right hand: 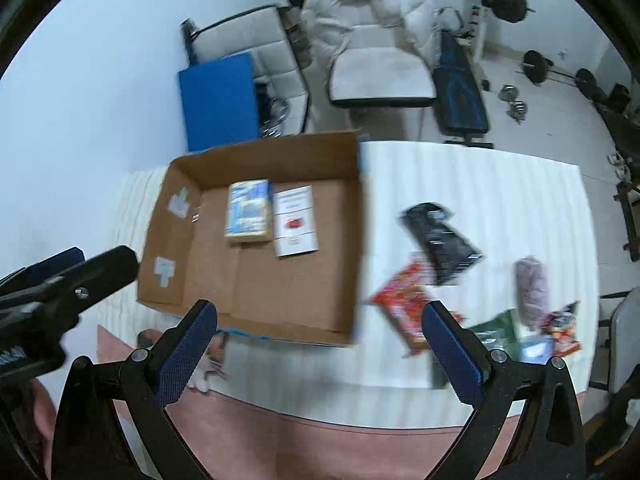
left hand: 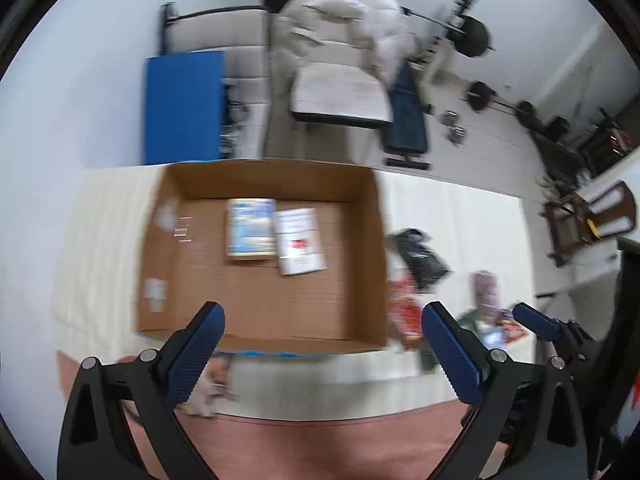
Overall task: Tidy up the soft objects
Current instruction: 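Grasp the black snack bag with the left tool while the right tool grasps the lilac towel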
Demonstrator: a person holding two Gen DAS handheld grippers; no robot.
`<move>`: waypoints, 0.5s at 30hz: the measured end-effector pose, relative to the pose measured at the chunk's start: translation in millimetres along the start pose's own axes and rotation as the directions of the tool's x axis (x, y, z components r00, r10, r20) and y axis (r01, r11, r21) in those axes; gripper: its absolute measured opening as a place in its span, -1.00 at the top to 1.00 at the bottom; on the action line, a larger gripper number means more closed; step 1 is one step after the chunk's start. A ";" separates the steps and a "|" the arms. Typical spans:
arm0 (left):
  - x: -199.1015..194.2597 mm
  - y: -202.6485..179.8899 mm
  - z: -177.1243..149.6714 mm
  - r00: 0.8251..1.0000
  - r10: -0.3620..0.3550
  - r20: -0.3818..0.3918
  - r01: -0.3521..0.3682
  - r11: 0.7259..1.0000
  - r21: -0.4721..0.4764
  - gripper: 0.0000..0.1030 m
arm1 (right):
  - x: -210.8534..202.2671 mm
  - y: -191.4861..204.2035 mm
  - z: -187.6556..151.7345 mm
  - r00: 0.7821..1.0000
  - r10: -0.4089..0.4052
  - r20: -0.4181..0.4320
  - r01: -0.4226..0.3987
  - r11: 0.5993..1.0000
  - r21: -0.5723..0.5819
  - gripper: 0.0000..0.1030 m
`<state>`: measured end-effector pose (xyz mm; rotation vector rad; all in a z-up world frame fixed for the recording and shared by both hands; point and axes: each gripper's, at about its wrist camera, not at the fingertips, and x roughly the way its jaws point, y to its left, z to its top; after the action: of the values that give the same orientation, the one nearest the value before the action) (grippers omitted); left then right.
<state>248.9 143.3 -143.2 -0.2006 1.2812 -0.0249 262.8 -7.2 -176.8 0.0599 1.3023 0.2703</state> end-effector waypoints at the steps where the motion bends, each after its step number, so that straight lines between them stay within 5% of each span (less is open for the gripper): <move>1: 6.7 -14.7 2.4 0.999 -0.029 -0.016 0.029 1.000 0.006 -0.96 | -3.9 -17.2 -0.4 1.000 -0.020 -0.002 0.020 1.000 0.010 -1.00; 3: 27.9 -47.4 8.2 0.992 -0.102 -0.069 0.103 0.995 0.014 -0.96 | -9.0 -55.8 -0.7 0.998 -0.066 -0.016 0.067 0.997 0.035 -1.00; 9: 117.0 -125.3 19.6 0.958 -0.146 -0.246 0.155 0.988 0.020 -0.96 | 0.3 -197.0 -8.7 0.973 -0.208 -0.103 0.222 0.964 0.148 -1.00; 15: 206.3 -164.4 29.4 0.916 -0.098 -0.389 0.104 0.995 -0.006 -0.94 | 52.3 -306.5 -34.5 0.930 -0.255 -0.266 0.314 0.926 0.211 -1.00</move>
<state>351.6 -41.0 -304.1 -0.2579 1.6669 -0.1703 292.4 -295.2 -295.2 0.0515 1.5554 -0.1450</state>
